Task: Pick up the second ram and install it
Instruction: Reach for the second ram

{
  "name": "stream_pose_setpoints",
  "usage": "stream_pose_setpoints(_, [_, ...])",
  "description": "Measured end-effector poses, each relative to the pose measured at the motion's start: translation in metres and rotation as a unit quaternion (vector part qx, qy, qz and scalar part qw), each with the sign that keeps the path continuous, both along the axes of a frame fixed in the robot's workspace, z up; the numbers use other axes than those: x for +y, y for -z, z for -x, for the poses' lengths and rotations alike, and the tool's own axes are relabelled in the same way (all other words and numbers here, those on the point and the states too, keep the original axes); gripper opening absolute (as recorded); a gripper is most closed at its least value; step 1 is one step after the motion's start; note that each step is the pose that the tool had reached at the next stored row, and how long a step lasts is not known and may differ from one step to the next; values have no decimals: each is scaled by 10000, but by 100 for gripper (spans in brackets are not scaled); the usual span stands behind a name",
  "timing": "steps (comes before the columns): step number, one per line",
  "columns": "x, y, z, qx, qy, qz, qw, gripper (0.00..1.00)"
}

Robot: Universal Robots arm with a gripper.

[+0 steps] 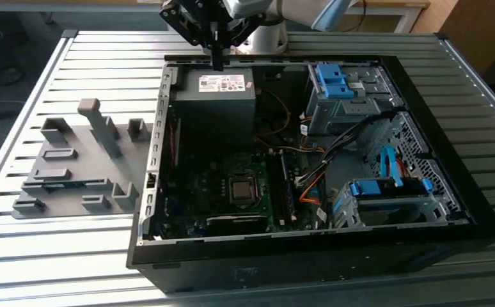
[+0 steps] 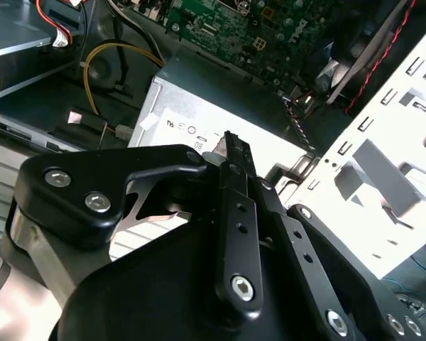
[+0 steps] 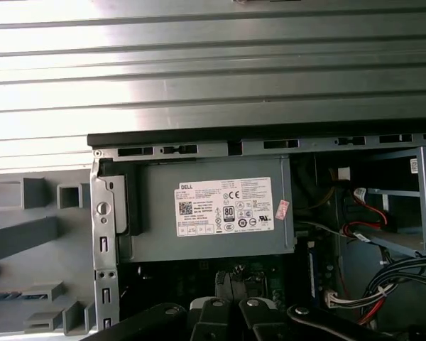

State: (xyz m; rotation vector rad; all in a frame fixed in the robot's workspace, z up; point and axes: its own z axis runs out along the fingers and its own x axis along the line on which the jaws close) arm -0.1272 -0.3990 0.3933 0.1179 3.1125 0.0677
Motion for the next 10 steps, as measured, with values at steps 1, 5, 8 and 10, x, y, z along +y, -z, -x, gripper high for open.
stream_pose_setpoints(1, [0,0,7,0,0,0,10000,11])
stream_pose_setpoints(5, [0,0,12,0,-1,0,10000,11])
stream_pose_setpoints(8, [0,0,13,0,0,0,10000,11])
stream_pose_setpoints(10, [0,0,14,0,0,0,10000,11])
